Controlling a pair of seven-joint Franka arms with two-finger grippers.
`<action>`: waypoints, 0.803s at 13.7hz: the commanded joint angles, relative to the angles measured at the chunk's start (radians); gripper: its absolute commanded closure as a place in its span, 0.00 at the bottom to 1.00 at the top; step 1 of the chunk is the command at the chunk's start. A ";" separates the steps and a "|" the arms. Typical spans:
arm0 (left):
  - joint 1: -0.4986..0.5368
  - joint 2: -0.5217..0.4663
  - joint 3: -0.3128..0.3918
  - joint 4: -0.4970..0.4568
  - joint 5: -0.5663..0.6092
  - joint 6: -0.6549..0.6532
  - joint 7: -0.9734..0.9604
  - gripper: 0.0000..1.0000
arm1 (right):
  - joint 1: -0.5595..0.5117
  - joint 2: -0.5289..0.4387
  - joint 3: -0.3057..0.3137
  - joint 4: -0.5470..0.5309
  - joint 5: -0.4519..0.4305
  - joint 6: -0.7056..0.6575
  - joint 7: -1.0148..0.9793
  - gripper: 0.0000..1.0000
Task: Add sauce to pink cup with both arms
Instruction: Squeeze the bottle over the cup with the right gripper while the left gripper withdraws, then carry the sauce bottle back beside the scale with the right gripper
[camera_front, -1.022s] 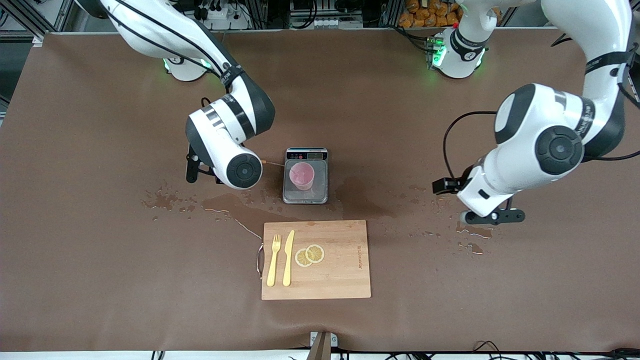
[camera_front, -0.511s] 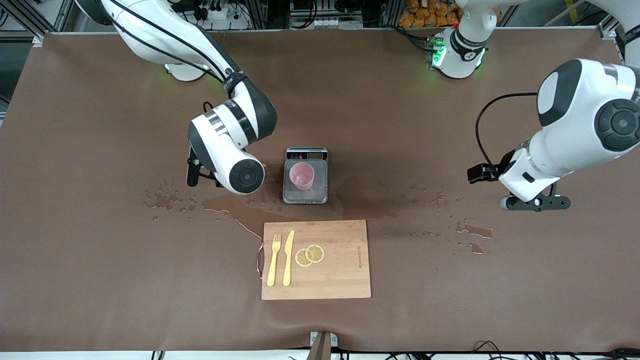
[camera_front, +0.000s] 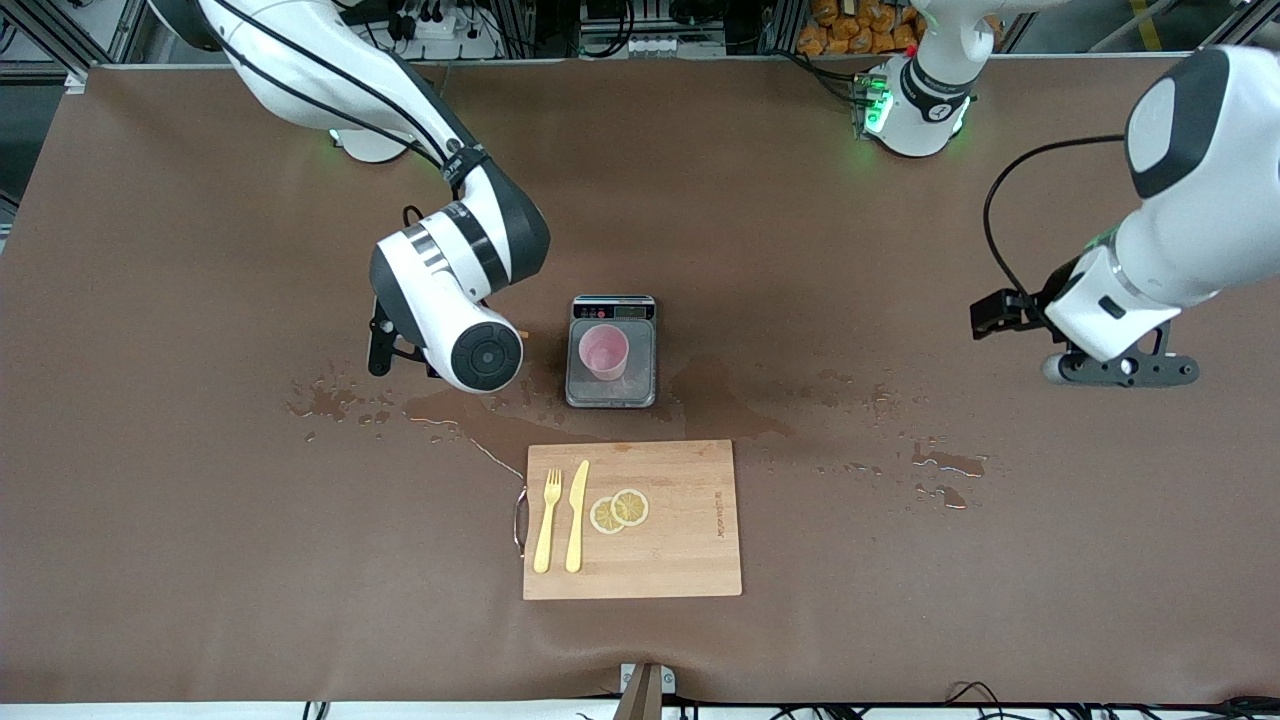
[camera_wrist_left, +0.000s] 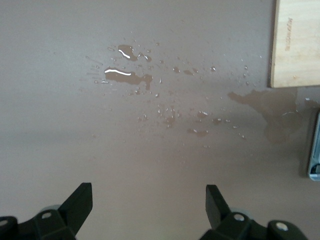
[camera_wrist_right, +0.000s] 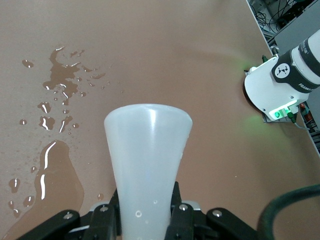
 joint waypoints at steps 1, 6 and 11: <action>-0.035 -0.087 0.043 -0.040 -0.018 -0.040 0.022 0.00 | -0.035 0.000 0.010 0.038 0.018 -0.027 -0.032 0.84; -0.090 -0.165 0.126 -0.032 -0.008 -0.104 0.080 0.00 | -0.196 -0.029 0.013 0.038 0.205 -0.020 -0.275 0.79; -0.131 -0.201 0.195 -0.026 -0.006 -0.149 0.062 0.00 | -0.356 -0.030 0.013 0.038 0.352 -0.020 -0.550 0.77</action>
